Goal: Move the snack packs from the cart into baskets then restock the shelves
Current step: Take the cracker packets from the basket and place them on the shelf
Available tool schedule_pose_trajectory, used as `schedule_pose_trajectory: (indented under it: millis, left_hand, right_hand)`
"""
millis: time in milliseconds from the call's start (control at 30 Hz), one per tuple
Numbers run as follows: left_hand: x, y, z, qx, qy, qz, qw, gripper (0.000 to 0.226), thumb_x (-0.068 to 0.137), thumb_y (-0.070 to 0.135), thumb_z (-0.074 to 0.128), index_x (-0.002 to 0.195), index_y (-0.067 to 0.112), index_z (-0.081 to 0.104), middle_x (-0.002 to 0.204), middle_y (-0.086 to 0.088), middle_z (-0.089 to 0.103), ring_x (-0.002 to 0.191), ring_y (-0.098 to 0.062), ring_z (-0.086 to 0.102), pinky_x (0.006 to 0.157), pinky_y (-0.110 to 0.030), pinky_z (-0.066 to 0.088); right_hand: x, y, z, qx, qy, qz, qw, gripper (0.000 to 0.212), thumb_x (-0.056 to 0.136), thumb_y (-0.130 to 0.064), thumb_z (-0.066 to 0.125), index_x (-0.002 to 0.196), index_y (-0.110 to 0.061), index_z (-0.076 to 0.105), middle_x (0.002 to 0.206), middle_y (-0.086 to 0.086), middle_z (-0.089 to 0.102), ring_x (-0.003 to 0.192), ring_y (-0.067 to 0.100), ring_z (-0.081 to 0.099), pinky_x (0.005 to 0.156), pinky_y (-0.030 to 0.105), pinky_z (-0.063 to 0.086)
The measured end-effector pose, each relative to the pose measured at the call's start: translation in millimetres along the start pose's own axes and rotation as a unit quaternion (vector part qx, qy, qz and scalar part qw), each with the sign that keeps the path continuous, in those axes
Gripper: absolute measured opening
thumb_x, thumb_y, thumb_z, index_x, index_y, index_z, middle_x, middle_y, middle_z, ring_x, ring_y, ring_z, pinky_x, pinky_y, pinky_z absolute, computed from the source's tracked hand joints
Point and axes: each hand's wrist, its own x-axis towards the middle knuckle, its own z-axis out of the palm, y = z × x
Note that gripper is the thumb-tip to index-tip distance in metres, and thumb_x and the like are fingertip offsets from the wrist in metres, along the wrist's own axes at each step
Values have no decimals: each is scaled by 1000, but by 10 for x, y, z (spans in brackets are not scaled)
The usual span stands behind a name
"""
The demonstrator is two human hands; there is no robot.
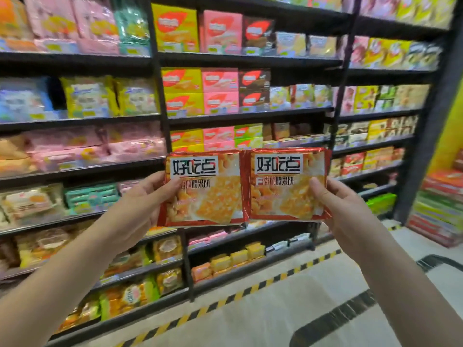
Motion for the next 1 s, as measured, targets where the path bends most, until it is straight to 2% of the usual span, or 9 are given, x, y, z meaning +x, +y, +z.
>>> schedule_pose_trajectory:
  millis: [100, 200, 433, 600, 700, 800, 1000]
  left_hand:
    - [558, -226, 372, -4, -26, -12, 1000, 42, 95, 29, 61, 136, 22, 60, 126, -3, 74, 115, -23, 72, 90, -41, 62]
    - [1174, -484, 740, -11, -40, -17, 999, 35, 99, 25, 58, 133, 19, 62, 123, -4, 75, 111, -23, 73, 81, -35, 64]
    - [2700, -840, 1506, -17, -38, -29, 999, 28, 100, 23, 57, 127, 18, 67, 123, -5, 75, 117, -27, 70, 91, -41, 60]
    - [3596, -949, 1956, -7, -53, -30, 998, 32, 97, 26, 59, 128, 21, 67, 122, -2, 75, 111, -22, 73, 83, -34, 64]
    - [4014, -1039, 2191, 12, -51, -35, 998, 39, 93, 33, 62, 131, 23, 65, 123, 0, 75, 112, -22, 73, 89, -39, 60]
    - [4394, -1141, 2425, 16, -32, -44, 998, 41, 93, 32, 63, 133, 23, 64, 124, 0, 74, 114, -23, 72, 93, -44, 55]
    - [5118, -1387, 2940, 36, 12, -41, 998, 41, 92, 32, 64, 132, 22, 65, 126, -2, 74, 117, -24, 70, 105, -53, 50]
  right_hand:
    - [381, 85, -437, -20, 27, 4, 999, 26, 99, -31, 59, 122, -21, 65, 112, -1, 77, 103, 17, 74, 89, 38, 55]
    - [864, 201, -851, -41, 46, 4, 998, 26, 100, -31, 58, 123, -22, 64, 112, -3, 76, 103, 15, 73, 88, 35, 55]
    - [2213, 344, -1685, -72, 67, 25, 995, 26, 99, -27, 58, 124, -20, 65, 113, -2, 76, 104, 16, 73, 87, 34, 55]
    - [3036, 379, -2209, -67, 83, 26, 994, 27, 98, -28, 60, 123, -20, 65, 111, -4, 77, 102, 14, 74, 85, 33, 60]
    - [3468, 447, -2501, -64, 77, 23, 995, 27, 98, -26, 61, 123, -19, 66, 113, -3, 76, 103, 15, 73, 85, 33, 59]
    - [3942, 511, -2792, -70, 60, 28, 995, 23, 98, -27, 62, 119, -22, 66, 109, -5, 77, 99, 13, 74, 83, 32, 54]
    - [5013, 677, -3433, -69, 3, 34, 997, 22, 96, -30, 66, 116, -22, 68, 107, -3, 78, 98, 15, 75, 85, 35, 54]
